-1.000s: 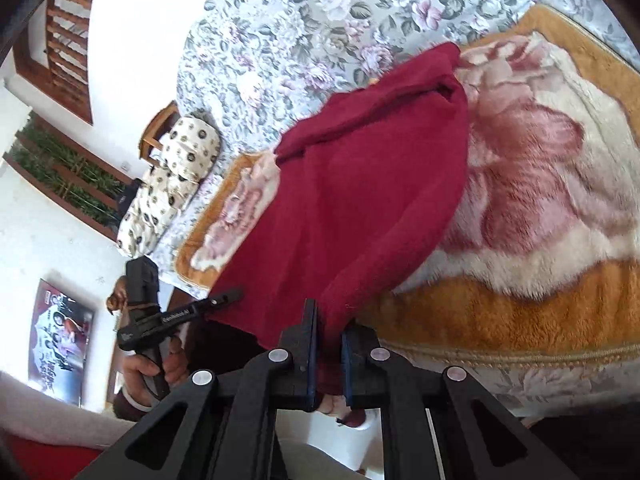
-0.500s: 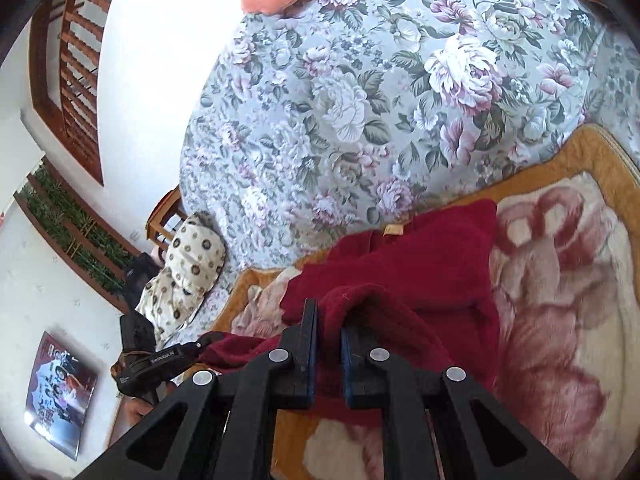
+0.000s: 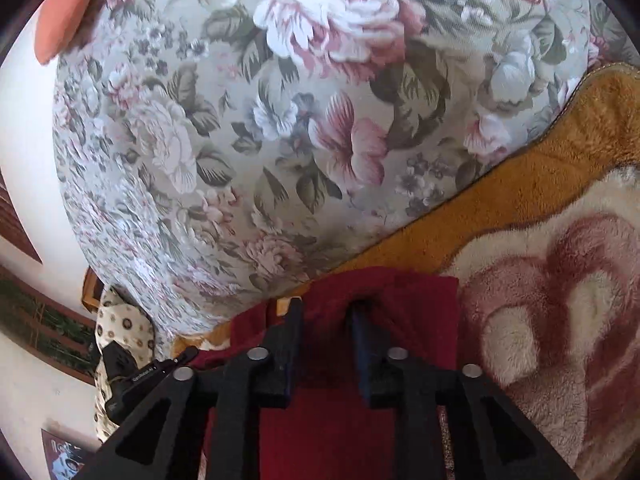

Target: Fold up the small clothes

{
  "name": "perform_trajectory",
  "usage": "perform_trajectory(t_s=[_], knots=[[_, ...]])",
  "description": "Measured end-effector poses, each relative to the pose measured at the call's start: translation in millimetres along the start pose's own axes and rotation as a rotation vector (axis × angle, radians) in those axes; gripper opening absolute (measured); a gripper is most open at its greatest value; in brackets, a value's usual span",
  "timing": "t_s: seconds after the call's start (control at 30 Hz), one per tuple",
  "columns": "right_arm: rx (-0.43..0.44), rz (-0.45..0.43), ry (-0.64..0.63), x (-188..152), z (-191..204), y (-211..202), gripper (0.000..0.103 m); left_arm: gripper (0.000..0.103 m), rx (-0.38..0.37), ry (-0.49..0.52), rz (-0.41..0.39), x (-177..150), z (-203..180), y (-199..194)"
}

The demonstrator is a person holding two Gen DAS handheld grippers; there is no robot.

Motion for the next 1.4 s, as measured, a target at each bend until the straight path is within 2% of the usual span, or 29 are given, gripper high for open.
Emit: perform_trajectory(t_s=[0.07,0.1,0.13,0.2,0.27,0.33,0.43,0.53,0.63,0.77,0.83,0.97,1.13,1.27,1.33,1.4], knots=[[-0.026,-0.045,-0.031,7,6,-17,0.044,0.036,0.012,0.032,-0.003,1,-10,-4],[-0.018,-0.036,-0.048,7,12,-25,0.044,0.048,0.026,0.052,-0.018,0,-15,-9],[-0.008,-0.023,-0.071,7,19,-29,0.044,0.066,0.041,0.075,-0.054,0,-20,-17],[-0.006,-0.001,-0.145,0,39,-31,0.044,0.077,0.016,0.096,-0.124,0,-24,-35],[-0.041,0.045,-0.252,-10,62,-24,0.044,0.078,-0.001,0.082,-0.137,1,-23,-47],[-0.072,0.089,-0.354,-22,78,-12,0.044,0.078,0.015,0.093,-0.114,-3,-22,-50],[-0.208,0.128,-0.465,-29,95,21,0.044,0.078,0.032,0.138,-0.087,-16,-24,-40],[-0.302,0.159,-0.399,-22,69,51,0.041,0.078,0.09,0.155,-0.017,-27,-23,-6],[-0.362,0.23,-0.345,-16,37,86,0.041,0.078,0.172,0.102,0.037,-24,-11,33],[-0.39,0.257,-0.388,-12,33,100,0.038,0.078,0.23,0.06,0.029,-12,-1,55],[-0.398,0.262,-0.408,-12,40,92,0.038,0.078,0.226,0.06,0.026,-12,-3,51],[-0.327,0.218,-0.402,-25,57,43,0.038,0.078,0.196,0.044,-0.012,-14,3,24],[-0.346,0.189,-0.472,-74,71,-15,0.039,0.078,0.171,0.005,-0.03,-25,23,-10],[-0.405,0.255,-0.48,-106,54,-12,0.04,0.078,0.144,-0.021,-0.041,-52,38,-43],[-0.439,0.253,-0.539,-106,61,-10,0.04,0.078,0.137,-0.022,-0.051,-71,43,-60],[-0.446,0.258,-0.531,-98,77,-14,0.04,0.078,0.158,0.005,-0.059,-90,45,-75]])
Point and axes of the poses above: each gripper's, at about its wrist camera, not at the fingertips, and y roughly the way its jaws point, z to its left, x to its top, the point moved 1 cm from there along y, roughly the way its jaws point, and after that the axes turned 10 degrees about -y, right-handed, at the moved point
